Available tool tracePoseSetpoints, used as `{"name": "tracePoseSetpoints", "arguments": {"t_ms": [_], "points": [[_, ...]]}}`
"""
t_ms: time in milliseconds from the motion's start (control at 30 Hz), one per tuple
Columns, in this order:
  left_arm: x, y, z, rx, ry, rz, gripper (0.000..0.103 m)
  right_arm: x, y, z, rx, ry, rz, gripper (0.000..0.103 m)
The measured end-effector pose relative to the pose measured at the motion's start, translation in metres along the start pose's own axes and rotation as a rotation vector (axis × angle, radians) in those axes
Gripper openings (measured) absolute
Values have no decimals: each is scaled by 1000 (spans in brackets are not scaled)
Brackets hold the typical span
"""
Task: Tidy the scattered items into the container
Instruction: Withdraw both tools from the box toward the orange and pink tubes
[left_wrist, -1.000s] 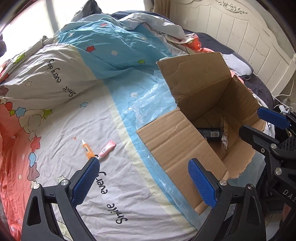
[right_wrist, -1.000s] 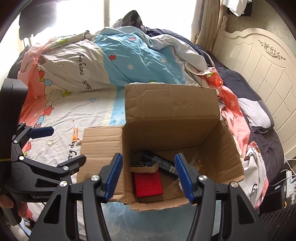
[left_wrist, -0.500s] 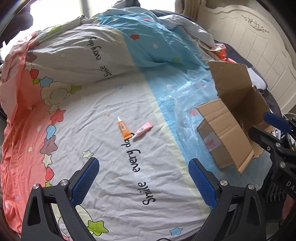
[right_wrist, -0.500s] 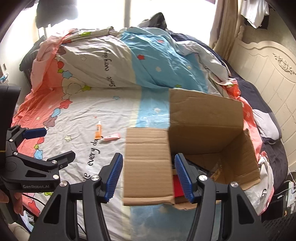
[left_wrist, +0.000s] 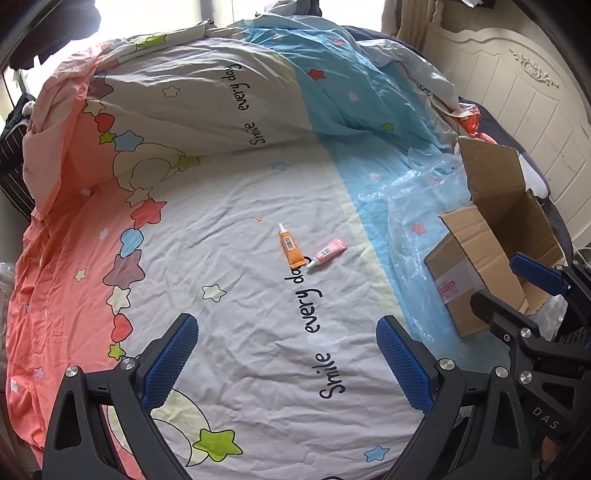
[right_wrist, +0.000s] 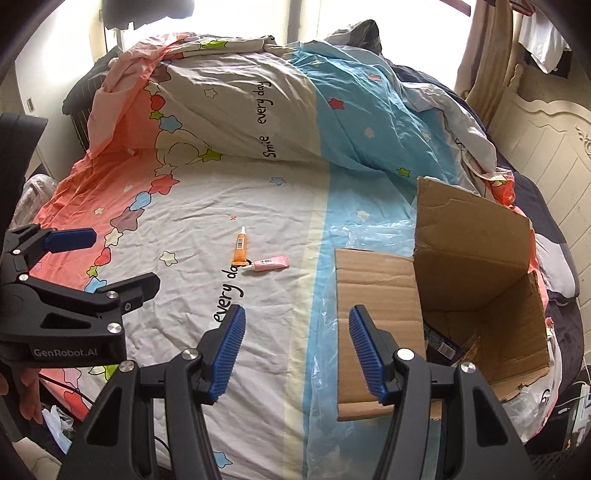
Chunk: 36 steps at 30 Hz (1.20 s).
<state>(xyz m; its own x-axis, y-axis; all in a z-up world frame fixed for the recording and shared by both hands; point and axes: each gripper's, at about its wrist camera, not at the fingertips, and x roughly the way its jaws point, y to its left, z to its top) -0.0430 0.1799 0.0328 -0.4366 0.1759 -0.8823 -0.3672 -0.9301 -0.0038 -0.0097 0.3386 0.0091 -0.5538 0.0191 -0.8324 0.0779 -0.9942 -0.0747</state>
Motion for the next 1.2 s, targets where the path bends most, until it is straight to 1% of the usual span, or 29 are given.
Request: {"name": "tracePoseSetpoints", "arguments": {"t_ms": [67, 200, 267, 367, 500, 633, 700, 767, 833, 867, 1000, 1067, 1200], "points": [[1, 4, -1, 1, 2, 7, 99, 4, 5, 0, 0, 12, 14, 55], [5, 14, -3, 2, 13, 7, 99, 16, 18, 1, -28, 42, 8, 55], [7, 20, -5, -2, 17, 22, 99, 20, 22, 1, -25, 47, 21, 55], [11, 30, -7, -18, 26, 25, 99, 24, 28, 4, -28, 59, 44, 55], [16, 36, -8, -23, 41, 22, 99, 30, 37, 5, -47, 70, 43, 55], [20, 36, -10, -9, 36, 39, 99, 34, 44, 5, -63, 86, 29, 55], [25, 35, -11, -3, 43, 53, 99, 37, 45, 5, -59, 99, 15, 55], [28, 35, -10, 5, 43, 66, 99, 43, 44, 6, -49, 116, -26, 55], [29, 33, -9, 22, 36, 68, 99, 55, 42, 7, -40, 159, -152, 58], [31, 33, -8, 26, 38, 69, 99, 59, 41, 7, -31, 173, -182, 58], [39, 30, -5, 33, 45, 73, 99, 72, 33, 8, 68, 219, -121, 59], [44, 29, -4, 38, 53, 75, 99, 77, 33, 8, 80, 230, -136, 59], [55, 30, 1, 38, 74, 60, 99, 87, 32, 8, 105, 252, -134, 59]]}}
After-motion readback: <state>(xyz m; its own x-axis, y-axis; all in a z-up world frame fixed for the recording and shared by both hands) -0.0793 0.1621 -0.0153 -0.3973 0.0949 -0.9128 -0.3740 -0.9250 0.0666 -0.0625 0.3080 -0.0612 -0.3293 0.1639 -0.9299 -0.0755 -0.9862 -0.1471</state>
